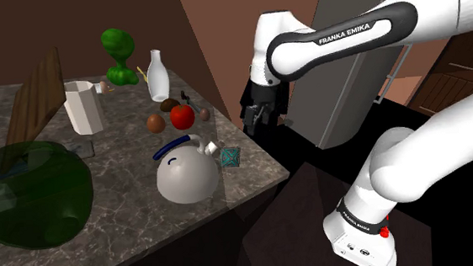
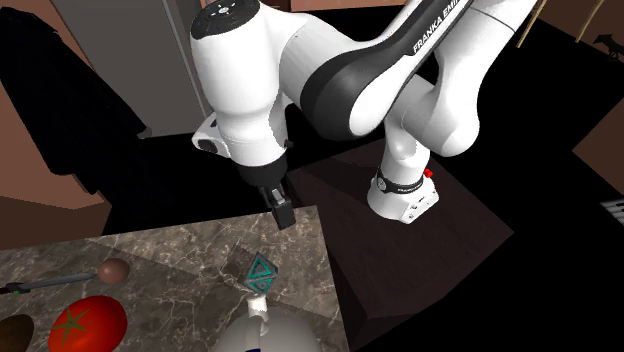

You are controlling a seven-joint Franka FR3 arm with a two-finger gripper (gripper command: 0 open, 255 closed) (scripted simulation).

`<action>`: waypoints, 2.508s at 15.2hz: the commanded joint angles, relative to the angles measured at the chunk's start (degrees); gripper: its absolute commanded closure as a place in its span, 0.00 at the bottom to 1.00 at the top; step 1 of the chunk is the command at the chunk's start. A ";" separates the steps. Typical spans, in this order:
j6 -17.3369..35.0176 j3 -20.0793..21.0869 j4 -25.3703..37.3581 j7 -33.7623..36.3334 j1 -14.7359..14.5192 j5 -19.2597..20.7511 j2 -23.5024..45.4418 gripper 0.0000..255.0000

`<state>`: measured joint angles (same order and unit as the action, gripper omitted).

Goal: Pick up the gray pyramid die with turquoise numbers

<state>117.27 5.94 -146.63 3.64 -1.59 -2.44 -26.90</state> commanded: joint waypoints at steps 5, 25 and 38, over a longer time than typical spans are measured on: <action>12.97 2.04 0.55 2.30 -1.12 -1.67 11.46 0.00; 24.87 3.05 2.77 3.72 -1.06 -0.77 24.70 1.00; 15.79 3.15 3.05 3.33 -1.27 -2.20 15.83 1.00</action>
<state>133.85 9.10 -143.75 6.97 -2.83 -4.57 -10.48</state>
